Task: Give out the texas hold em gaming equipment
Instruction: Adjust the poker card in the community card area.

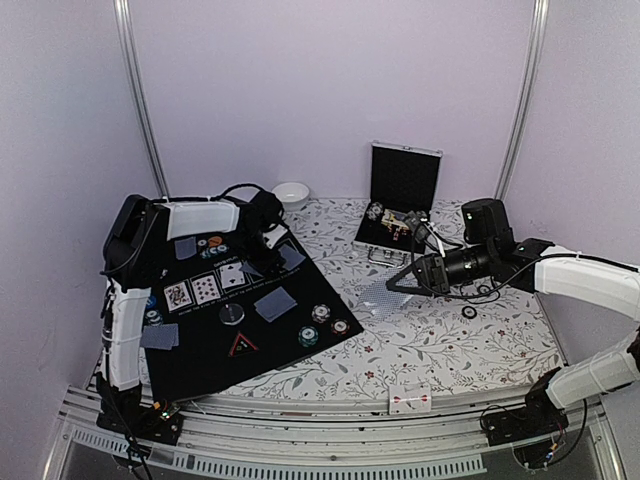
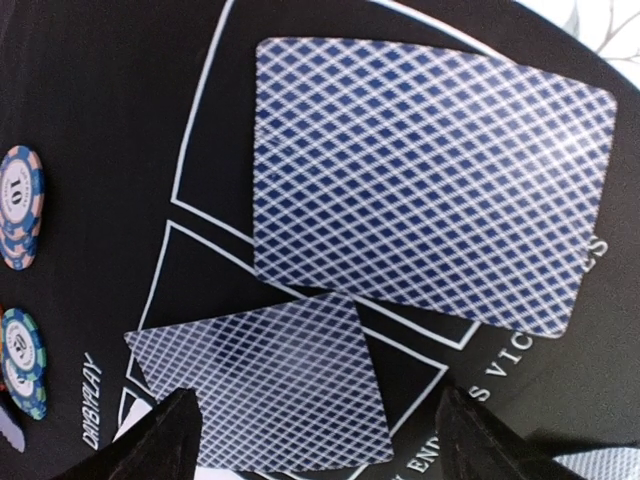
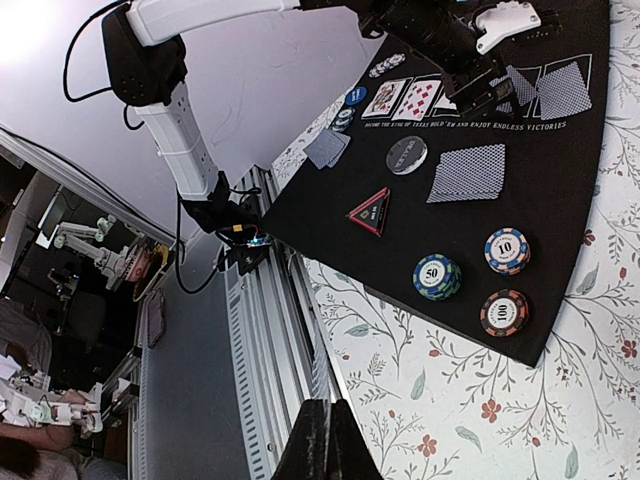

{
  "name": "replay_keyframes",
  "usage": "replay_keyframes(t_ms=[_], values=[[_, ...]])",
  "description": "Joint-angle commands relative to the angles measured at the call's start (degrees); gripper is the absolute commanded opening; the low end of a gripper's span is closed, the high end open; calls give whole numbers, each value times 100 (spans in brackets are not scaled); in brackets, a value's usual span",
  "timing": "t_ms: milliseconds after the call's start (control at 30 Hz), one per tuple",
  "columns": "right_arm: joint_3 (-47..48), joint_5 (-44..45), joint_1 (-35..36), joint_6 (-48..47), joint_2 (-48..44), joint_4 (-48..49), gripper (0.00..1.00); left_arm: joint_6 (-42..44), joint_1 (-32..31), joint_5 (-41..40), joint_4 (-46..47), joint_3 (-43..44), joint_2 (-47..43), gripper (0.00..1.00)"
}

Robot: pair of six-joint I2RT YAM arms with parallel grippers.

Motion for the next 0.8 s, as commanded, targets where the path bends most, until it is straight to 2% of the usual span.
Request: replay_keyframes(t_ms=[0,533,767], values=[[-3,-60,5,11,-81,83,2,17,93,-331,115,-97,-153,81],[2,-101,3,36,-35,93,2,44,122,-717,169,-788,-646,80],[-26,-88,3,44,-59,96,2,67,148,-569,320,-972,-856,81]])
